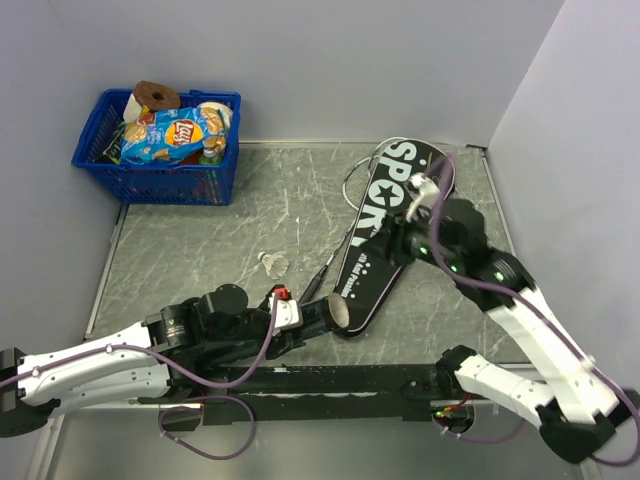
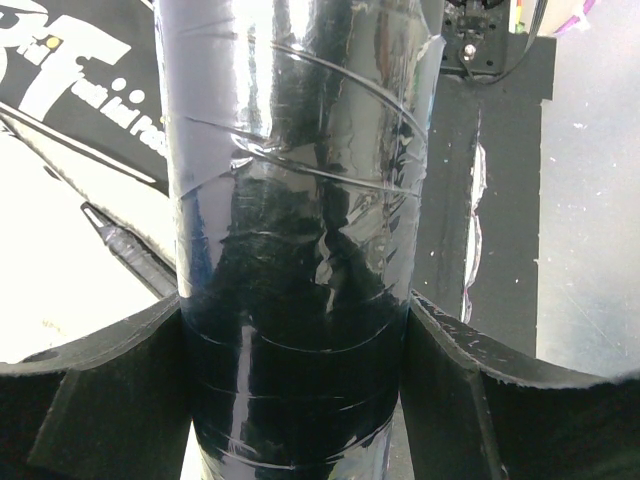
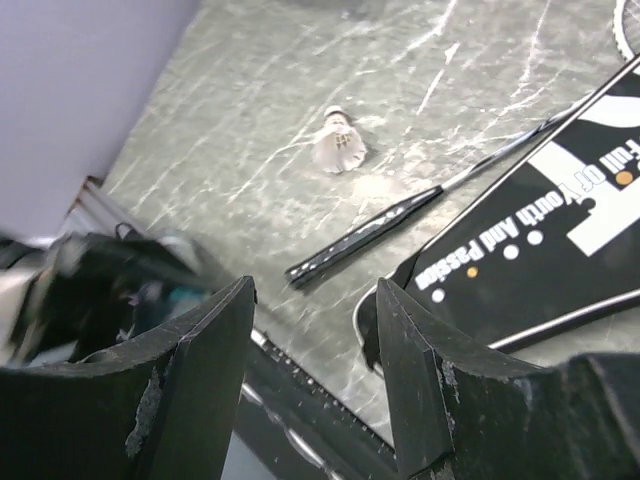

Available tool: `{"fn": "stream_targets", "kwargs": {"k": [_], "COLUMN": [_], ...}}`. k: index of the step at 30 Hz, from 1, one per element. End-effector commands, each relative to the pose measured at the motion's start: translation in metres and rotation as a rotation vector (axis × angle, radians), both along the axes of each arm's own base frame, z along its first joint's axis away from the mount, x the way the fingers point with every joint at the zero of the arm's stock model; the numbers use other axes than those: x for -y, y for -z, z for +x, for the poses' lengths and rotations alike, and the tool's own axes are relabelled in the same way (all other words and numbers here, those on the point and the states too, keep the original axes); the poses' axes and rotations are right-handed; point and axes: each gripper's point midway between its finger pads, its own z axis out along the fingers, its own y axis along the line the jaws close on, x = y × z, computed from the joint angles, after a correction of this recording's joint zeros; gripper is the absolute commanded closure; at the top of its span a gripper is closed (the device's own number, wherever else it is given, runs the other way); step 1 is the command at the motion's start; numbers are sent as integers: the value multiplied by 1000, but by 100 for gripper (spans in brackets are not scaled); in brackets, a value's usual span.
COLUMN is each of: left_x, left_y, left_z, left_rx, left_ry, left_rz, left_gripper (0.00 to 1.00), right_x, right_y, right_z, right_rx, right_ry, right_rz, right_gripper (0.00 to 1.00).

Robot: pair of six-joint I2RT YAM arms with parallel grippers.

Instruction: Pack up the badminton gear

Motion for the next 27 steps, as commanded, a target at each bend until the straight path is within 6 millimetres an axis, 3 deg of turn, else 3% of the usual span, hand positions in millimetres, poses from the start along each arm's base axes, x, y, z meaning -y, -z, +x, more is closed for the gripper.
{"fn": "stream_targets", "kwargs": {"k": [1, 6, 11, 12, 15, 18, 27], "left_x": [7, -1, -15, -17, -24, -35, -55], "left_y": [-41, -51, -61, -62, -66, -66, -77], "left_z": [7, 20, 40, 43, 51, 65, 84], "left_rx": [49, 66, 106, 111, 129, 159, 201], "left_ry": [-33, -125, -254, -270, -319, -408, -544], "left_rz": [-134, -149, -160, -161, -172, -158, -185], "left_gripper": [99, 99, 99, 99, 99, 99, 99], "right_x": [-24, -53, -81, -87, -107, -119, -170], "right_y": [9, 21, 57, 56, 83, 112, 154], "right_z": [43, 73, 94, 99, 106, 106, 100], "right_rx": [-20, -57, -209, -209, -350, -462, -591], "right_ry": [-30, -70, -55, -58, -41, -13, -6], "right_rz": [-16, 43, 138, 172, 265, 288, 377], "right_gripper": [40, 39, 38, 38, 37, 36, 35]}}
